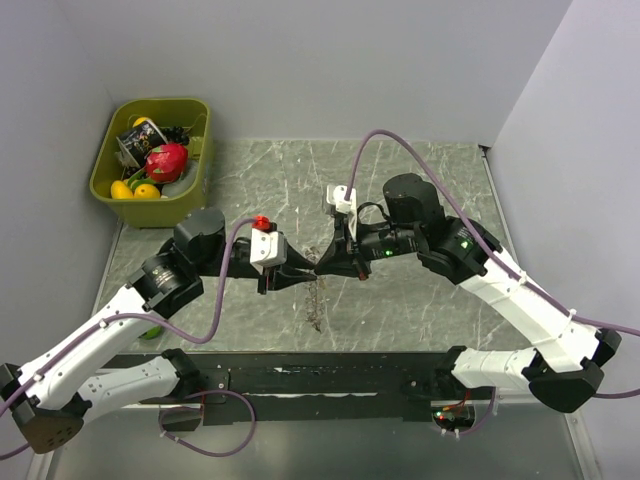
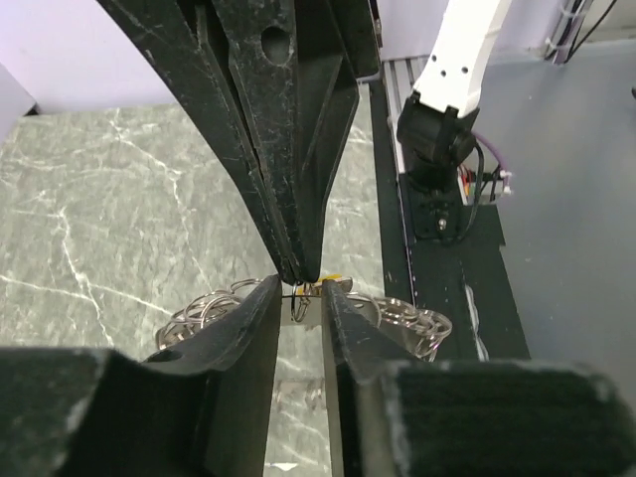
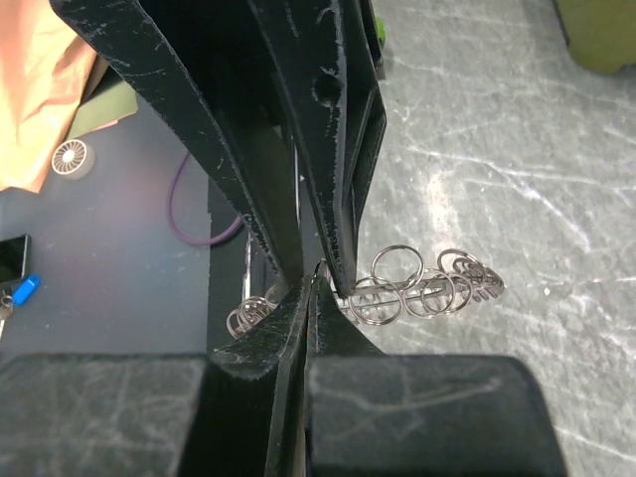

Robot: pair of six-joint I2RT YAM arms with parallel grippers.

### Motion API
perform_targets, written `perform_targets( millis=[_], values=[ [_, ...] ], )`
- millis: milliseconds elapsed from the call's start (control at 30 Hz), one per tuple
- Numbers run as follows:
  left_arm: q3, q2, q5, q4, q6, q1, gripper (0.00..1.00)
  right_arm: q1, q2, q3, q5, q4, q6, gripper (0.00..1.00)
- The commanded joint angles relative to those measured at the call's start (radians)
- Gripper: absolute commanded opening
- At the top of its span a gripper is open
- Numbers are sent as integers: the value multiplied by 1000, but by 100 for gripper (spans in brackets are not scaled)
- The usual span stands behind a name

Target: Put the keys on the keyring

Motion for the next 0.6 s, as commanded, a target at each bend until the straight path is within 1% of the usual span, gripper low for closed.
perform_targets(
  millis=[0,33,67,100,200,300,333,367,400,433,467,500,533,567],
  values=[
    [49,6,15,-78,58,-4,25,3,-32,55,6,39,-7,0],
    [49,6,11,-79,63,-4,20,5,-31,55,3,41,-7,0],
    [47,5,13,-72,63,-4,13,5,-29,53,3,41,-7,0],
    [46,2,16,-64,60,-4,1,3,-29,55,3,44,-7,0],
    [17,-23,16,9,14,-4,1,3,-28,53,7,51,-2,0],
    [-26,-50,-7,84,-21,-4,1,5,-48,26,52,94,25,0],
    [-46,-58,-12,104,-30,-4,1,3,-58,15,73,110,41,3],
    [-59,-66,-24,123,-49,-4,1,3,-84,3,86,129,48,11],
    [-71,-83,-33,144,-61,-4,1,3,-101,-32,95,177,57,29],
    [-98,-93,-44,193,-73,-4,1,2,-120,-52,112,198,71,37],
    [-115,-104,-53,230,-102,-4,1,1,-156,-72,121,220,79,50],
    [-155,-130,-70,258,-124,-2,1,1,-173,-106,126,254,88,55],
    [-180,-145,-84,367,-147,-4,1,0,-201,-120,136,263,91,59],
    [-203,-161,-94,414,-196,-4,1,0,-213,-132,141,271,91,64]
  ],
)
